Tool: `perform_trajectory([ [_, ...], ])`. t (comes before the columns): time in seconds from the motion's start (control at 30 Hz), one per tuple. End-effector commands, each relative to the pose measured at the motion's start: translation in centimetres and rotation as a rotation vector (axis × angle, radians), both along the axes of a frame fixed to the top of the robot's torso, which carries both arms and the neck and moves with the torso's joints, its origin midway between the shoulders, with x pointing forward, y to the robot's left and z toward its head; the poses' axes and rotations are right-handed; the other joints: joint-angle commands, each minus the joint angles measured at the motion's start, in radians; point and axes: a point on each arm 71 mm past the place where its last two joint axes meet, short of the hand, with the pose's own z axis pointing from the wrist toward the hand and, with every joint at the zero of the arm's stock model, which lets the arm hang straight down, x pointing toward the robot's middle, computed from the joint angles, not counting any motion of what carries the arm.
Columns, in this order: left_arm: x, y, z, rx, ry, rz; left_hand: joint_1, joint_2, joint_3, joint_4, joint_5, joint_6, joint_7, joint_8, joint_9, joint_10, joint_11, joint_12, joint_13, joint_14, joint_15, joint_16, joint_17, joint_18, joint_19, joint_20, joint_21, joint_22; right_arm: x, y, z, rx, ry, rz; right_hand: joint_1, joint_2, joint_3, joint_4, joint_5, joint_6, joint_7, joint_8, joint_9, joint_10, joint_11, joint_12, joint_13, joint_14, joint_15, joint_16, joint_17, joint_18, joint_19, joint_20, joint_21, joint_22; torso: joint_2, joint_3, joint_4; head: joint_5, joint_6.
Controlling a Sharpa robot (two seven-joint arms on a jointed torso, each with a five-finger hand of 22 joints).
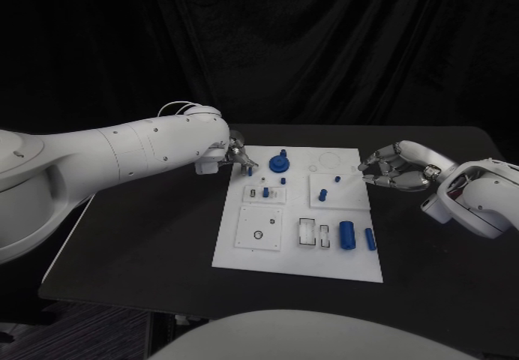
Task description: Assemble the parts on the task board
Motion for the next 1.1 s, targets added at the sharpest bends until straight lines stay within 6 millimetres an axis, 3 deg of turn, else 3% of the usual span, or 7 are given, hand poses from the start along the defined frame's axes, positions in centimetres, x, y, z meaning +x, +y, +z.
perform_trajectory([
  [0.03,-0.06,-0.23,-0.14,-0.01,0.01,-0.019,0.009,0.0,0.002,-0.006,0.004,-0.007,0.001,-0.008,-0.001,0.102,0.007,0.004,0.263,0.104,0.008,0.003,0.263,0.011,-0.009,0.002,-0.005,0.06,-0.07,-0.09,-0.24,-0.009,0.021,-0.009,0.013,-0.001,0.006,0.001,0.001,0.001,0.007,-0.004,-0.002,-0.004,0.001,-0.006,-0.001,-0.007,-0.001,-0.004,-0.001,0.019,-0.005,0.0,-0.005,0.041,0.0,0.0001,-0.0005,0.002,0.0],
  [0.67,0.08,-0.21,-0.23,-0.024,0.0,-0.023,0.031,0.002,0.012,-0.032,0.028,-0.02,0.006,-0.03,-0.001,0.102,0.012,0.004,0.263,0.104,0.014,0.003,0.263,0.013,-0.014,0.009,-0.012,0.056,-0.12,-0.05,-0.29,-0.012,0.03,-0.006,0.016,-0.001,0.008,-0.001,0.003,0.001,0.007,-0.004,-0.002,-0.004,0.0,-0.006,-0.002,-0.008,-0.001,-0.005,-0.003,0.019,-0.005,0.0,-0.007,0.041,-0.001,0.0,-0.0013,0.004,0.0],
  [1.1,0.06,-0.32,-0.29,-0.031,-0.001,-0.03,0.065,0.004,0.04,-0.077,0.063,-0.03,0.009,-0.05,0.002,0.102,0.015,0.004,0.263,0.104,0.017,0.003,0.263,0.014,-0.019,0.013,-0.018,0.053,-0.1,-0.05,-0.34,-0.014,0.035,-0.007,0.02,-0.001,0.01,-0.003,0.005,0.002,0.007,-0.004,-0.003,-0.005,0.0,-0.007,-0.004,-0.008,-0.001,-0.005,-0.003,0.02,-0.005,0.0,-0.009,0.04,0.0,0.0002,-0.0002,0.004,0.0],
])
